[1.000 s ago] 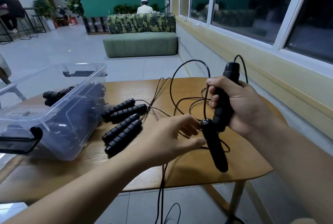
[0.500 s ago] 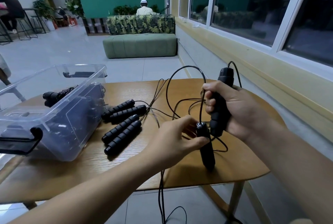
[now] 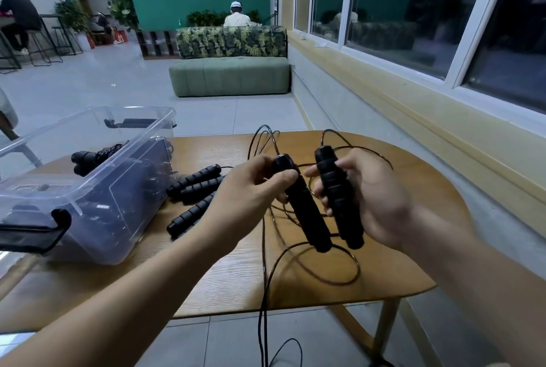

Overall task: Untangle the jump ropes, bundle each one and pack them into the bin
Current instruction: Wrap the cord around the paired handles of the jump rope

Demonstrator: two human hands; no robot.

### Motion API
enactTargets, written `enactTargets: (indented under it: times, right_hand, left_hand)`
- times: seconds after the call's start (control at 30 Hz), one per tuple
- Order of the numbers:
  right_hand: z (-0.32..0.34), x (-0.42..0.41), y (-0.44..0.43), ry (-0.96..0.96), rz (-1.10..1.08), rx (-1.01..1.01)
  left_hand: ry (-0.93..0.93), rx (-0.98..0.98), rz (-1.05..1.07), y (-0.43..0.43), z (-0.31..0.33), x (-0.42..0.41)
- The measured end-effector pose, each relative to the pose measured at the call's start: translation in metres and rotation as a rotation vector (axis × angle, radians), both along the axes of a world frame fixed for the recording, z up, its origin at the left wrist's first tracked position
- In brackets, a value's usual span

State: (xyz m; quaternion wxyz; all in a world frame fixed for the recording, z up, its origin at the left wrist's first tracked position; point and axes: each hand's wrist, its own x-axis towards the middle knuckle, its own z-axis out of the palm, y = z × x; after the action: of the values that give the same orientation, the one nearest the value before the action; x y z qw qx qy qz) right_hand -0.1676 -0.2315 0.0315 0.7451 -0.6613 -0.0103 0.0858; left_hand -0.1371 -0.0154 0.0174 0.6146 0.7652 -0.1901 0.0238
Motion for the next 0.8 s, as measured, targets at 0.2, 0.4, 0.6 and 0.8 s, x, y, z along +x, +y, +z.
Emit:
enactTargets:
  times: [0.2, 0.4, 0.6, 0.8]
  right_hand:
    - [-0.006, -0.005, 0.013, -0.062, -0.039, -0.119]
    - [-0.006, -0.008, 0.017, -0.100, -0.016, -0.209]
    - [0.001, -0.012, 0.020, -0.136, 0.124, -0.170]
    - [0.002, -0.016, 0.017, -0.132, 0.315, -0.097]
  left_hand:
    - [0.027, 0.009, -0.047, 0.002, 0.001, -0.002]
    - [0.034, 0.030, -0.066, 0.006, 0.001, -0.002]
    - [0.051, 0.001, -0.056, 0.009, 0.002, 0.000]
    - [0.132, -0.092, -0.069, 0.011, 0.006, 0.000]
